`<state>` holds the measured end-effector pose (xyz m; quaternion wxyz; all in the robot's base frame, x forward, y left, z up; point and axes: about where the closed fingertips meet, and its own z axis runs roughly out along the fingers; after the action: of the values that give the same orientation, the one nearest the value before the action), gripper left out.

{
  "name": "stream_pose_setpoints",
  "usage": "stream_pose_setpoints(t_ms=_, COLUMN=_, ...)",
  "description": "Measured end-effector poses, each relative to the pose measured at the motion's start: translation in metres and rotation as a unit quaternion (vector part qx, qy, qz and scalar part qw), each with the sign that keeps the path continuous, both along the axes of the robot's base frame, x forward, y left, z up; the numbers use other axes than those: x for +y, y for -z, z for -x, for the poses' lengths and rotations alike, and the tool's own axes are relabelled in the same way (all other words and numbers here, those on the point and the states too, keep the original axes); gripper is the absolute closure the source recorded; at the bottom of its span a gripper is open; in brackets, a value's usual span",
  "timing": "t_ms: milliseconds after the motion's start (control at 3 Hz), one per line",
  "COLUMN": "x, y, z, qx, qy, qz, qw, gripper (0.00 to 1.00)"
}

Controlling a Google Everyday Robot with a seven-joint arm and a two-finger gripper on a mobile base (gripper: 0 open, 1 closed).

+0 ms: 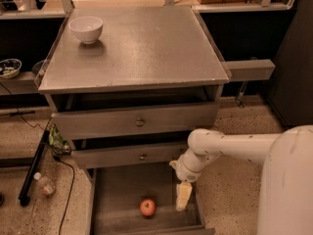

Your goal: Pick apple from bottom drawer and place on counter

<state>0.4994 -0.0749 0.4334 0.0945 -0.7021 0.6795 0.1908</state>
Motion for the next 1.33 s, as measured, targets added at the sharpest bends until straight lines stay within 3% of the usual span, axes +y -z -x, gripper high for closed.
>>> stream_pose_setpoints(t_ms=333, x=0.000, y=0.000, z=0.000, qx=0.000, qy=0.000, qz=0.000, qw=1.0000, gripper=0.00)
stream_pose_setpoints(t_ms=1333, x=0.004, y=0.057, z=-0.022, qx=-0.005, qy=0.027, qz=-0.010, qw=0.9996, gripper=0.00)
